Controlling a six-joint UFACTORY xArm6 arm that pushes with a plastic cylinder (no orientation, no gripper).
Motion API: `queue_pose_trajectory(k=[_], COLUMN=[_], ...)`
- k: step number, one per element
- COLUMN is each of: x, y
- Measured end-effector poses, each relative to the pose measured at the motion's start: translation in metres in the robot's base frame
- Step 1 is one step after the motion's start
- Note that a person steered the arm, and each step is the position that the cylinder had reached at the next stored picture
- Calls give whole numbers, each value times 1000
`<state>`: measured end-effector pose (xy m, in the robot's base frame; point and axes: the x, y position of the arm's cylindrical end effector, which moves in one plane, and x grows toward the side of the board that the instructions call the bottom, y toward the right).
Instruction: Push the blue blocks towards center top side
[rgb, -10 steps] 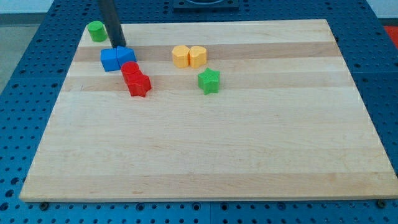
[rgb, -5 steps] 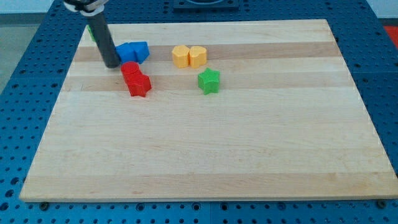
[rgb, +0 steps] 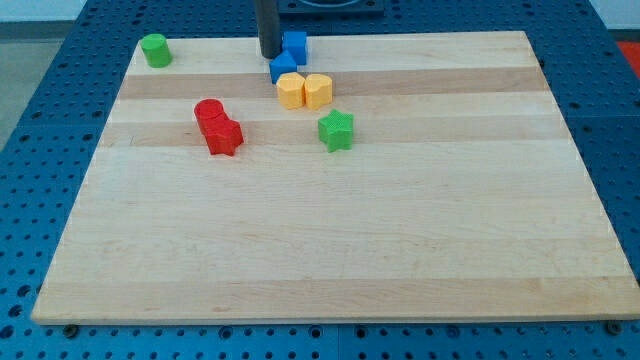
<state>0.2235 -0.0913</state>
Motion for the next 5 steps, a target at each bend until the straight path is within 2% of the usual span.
queue_pose_trajectory(k=[1,3,4,5], x=[-6,-6,-6,3], y=[-1,55,41,3])
